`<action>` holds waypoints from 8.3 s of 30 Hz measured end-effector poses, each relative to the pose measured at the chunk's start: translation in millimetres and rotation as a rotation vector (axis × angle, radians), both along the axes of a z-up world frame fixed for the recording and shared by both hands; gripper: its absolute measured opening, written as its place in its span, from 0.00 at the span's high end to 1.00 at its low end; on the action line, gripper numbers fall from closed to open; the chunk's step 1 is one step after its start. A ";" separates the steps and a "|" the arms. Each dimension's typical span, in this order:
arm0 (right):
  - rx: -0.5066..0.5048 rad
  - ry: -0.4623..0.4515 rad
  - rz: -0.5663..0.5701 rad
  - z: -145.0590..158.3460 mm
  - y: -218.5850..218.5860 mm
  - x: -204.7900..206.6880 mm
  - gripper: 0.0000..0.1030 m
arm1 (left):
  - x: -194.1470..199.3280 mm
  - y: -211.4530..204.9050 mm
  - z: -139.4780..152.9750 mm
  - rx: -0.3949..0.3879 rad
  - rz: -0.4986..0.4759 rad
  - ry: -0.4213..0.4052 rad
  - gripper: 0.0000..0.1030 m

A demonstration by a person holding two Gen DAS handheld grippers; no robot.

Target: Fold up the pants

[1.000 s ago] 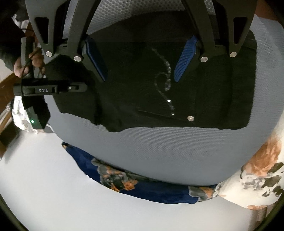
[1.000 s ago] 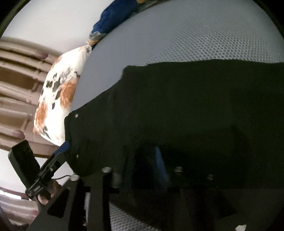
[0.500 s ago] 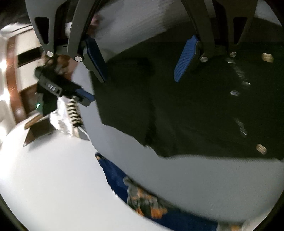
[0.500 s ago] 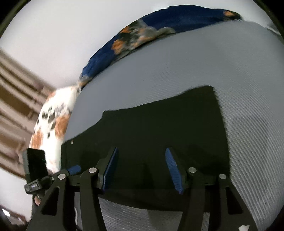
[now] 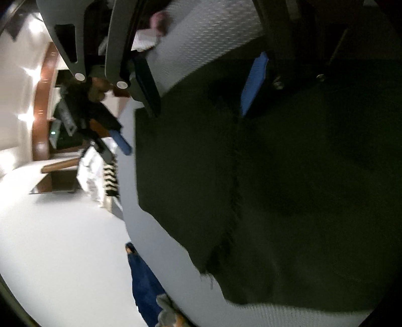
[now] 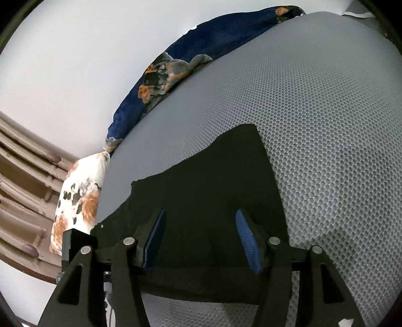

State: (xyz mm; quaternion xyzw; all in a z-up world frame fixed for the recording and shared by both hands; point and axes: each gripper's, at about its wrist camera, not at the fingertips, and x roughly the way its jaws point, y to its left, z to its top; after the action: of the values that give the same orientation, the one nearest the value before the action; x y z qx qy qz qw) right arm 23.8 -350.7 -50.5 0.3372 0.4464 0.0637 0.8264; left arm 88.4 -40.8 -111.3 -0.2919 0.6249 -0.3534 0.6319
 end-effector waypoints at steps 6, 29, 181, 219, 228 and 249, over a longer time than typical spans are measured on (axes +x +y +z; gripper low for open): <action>-0.005 0.007 0.003 -4.0 -1.9 -1.4 0.45 | -1.3 -9.1 -0.8 -0.010 0.018 0.020 0.86; -0.206 0.105 0.084 -21.9 28.6 10.4 0.48 | -23.6 -4.4 30.6 0.388 -0.053 -0.277 0.79; -0.358 0.148 0.281 11.4 235.4 99.2 0.37 | 64.3 293.2 -22.5 -0.072 0.143 -0.029 0.64; -0.165 -0.038 -0.126 23.7 -4.9 -27.1 0.36 | 38.0 -1.8 145.1 0.198 0.146 -0.249 0.85; -0.134 -0.027 -0.122 7.5 -20.8 -29.3 0.36 | 26.9 -89.5 102.1 0.340 0.010 -0.284 0.85; -0.062 -0.013 -0.015 2.6 -21.0 -17.8 0.34 | -4.1 -87.0 115.1 0.362 -0.028 -0.511 0.38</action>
State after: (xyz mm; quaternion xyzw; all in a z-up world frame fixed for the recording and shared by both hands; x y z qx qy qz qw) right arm 6.0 -371.7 -47.9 0.3145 0.4401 0.0460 0.8398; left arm 84.3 -127.8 3.8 -0.0677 0.5024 -0.3069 0.8055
